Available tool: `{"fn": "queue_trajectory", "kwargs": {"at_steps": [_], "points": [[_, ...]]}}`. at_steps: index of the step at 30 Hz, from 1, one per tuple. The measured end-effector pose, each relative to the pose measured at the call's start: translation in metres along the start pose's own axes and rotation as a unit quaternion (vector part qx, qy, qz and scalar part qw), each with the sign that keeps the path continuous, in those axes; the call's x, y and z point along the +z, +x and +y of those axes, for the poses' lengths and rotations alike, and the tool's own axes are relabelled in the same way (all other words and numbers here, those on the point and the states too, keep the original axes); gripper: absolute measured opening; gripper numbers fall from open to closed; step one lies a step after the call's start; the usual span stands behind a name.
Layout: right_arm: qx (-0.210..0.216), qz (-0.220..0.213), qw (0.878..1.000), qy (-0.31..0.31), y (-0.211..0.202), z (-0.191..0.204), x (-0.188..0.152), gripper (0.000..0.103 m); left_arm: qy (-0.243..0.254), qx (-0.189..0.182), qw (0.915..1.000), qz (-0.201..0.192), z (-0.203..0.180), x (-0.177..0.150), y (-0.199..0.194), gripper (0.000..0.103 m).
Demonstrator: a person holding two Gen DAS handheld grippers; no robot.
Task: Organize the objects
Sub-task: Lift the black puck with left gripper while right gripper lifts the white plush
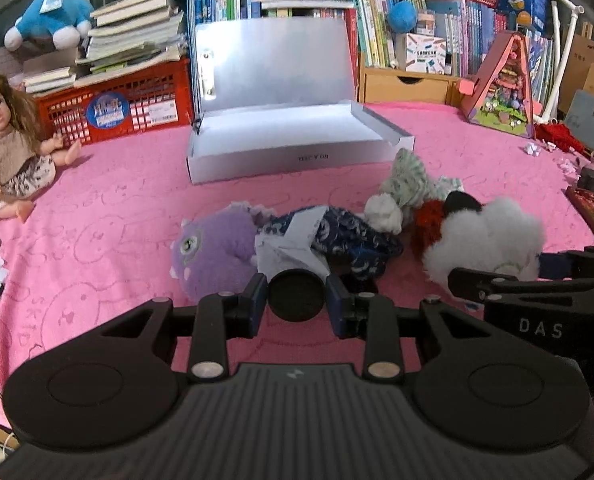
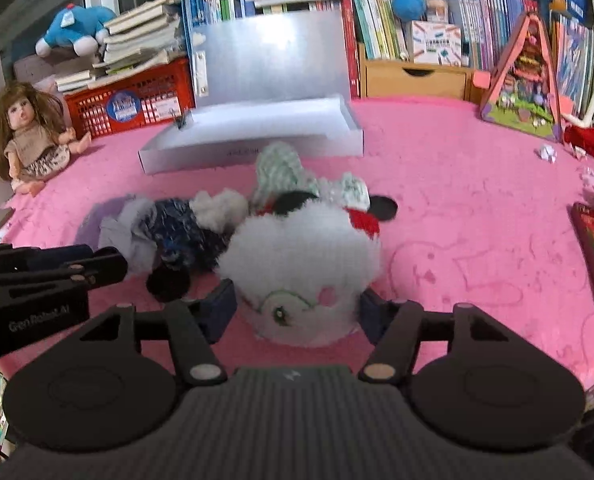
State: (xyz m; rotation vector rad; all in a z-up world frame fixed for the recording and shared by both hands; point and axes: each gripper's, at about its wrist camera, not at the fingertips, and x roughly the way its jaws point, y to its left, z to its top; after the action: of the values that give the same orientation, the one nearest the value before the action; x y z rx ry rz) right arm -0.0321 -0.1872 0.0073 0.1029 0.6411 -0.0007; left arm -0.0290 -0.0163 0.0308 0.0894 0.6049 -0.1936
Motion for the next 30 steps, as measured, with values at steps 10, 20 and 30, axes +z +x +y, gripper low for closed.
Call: {"fn": "queue_trajectory", "kwargs": {"at_steps": [10,20,30], "points": [[0.004,-0.01,1.0,-0.003,-0.009,-0.002,0.0,0.065,0.004,-0.01,0.9999,-0.004,-0.001,-0.001,-0.005,0.037],[0.004,-0.01,1.0,-0.001,-0.011,-0.008,0.003,0.065,0.013,-0.021,0.9995,-0.018,-0.005,0.003,-0.016,0.037],[0.009,-0.018,1.0,0.002,-0.017,-0.012,0.008,0.065,0.013,-0.027,0.9992,-0.025,-0.004,0.01,-0.018,0.037]]}}
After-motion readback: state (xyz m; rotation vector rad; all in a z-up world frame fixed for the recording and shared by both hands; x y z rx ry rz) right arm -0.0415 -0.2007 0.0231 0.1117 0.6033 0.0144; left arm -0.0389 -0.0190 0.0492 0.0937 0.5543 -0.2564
